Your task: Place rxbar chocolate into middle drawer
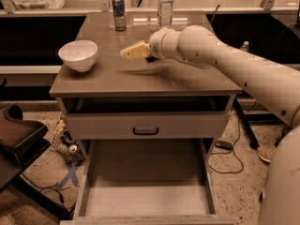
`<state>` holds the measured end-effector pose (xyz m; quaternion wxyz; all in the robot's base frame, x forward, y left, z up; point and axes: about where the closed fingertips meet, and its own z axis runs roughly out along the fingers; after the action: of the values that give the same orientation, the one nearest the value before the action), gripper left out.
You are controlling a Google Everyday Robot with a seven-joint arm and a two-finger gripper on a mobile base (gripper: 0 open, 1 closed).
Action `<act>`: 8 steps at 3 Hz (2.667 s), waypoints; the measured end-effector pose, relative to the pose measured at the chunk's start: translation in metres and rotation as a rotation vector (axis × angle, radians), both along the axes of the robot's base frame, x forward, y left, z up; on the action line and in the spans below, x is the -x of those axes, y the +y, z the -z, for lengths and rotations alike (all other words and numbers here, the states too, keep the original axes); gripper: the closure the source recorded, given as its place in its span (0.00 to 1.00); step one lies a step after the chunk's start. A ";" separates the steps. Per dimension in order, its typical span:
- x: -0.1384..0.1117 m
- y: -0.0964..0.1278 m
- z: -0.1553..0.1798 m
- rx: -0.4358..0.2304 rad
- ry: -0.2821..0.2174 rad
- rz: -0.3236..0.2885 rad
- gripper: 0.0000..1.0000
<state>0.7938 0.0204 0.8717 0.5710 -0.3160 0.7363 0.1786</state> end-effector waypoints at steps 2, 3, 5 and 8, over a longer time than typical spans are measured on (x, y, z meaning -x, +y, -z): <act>0.004 -0.009 0.051 0.001 0.111 0.014 0.00; 0.008 -0.009 0.067 -0.003 0.144 0.019 0.18; 0.009 -0.008 0.061 -0.006 0.151 0.021 0.64; 0.008 -0.009 0.050 -0.004 0.149 0.021 1.00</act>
Offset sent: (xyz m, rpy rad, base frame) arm -0.0091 -0.0234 -0.0781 0.0010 0.1733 -0.0326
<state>0.7853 0.0110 0.8215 0.5172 -0.2930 0.7796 0.1970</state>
